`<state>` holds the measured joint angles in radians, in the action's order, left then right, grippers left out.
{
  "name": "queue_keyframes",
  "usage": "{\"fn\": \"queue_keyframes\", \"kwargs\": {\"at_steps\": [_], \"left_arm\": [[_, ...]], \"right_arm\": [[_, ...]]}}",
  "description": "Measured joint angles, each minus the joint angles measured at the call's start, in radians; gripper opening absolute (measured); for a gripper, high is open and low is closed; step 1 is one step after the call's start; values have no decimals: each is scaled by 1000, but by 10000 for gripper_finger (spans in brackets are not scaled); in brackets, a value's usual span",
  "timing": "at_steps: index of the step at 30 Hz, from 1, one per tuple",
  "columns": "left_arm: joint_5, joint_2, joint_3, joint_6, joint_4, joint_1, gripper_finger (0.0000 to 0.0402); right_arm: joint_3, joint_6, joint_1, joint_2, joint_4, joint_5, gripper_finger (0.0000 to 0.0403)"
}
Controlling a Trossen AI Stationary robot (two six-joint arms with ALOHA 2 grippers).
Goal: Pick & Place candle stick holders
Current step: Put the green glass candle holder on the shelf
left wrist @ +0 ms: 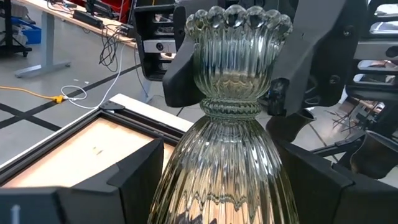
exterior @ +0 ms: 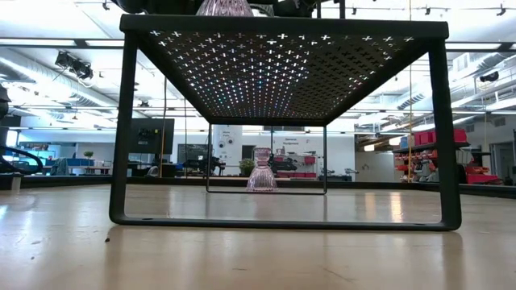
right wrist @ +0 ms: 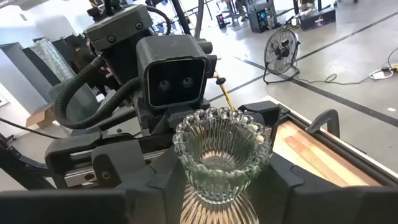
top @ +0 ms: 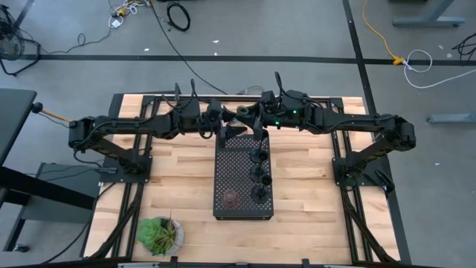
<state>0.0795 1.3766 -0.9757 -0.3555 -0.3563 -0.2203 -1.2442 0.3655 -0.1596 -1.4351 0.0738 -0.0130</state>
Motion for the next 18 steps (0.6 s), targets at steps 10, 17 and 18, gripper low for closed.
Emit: {"fn": "queue_keyframes", "kwargs": {"at_steps": [10,17,18], "left_arm": [[-13,-9,1,-3,4,-1,277],[-15,-31,2,-10,52,7,273],[-15,-35,2,-18,68,11,273]], "right_arm": [[0,-73,-11,56,-7,-6,169],[-4,-112,-24,135,-30,33,158],[-4,-127,-24,146,-31,51,156]]}}
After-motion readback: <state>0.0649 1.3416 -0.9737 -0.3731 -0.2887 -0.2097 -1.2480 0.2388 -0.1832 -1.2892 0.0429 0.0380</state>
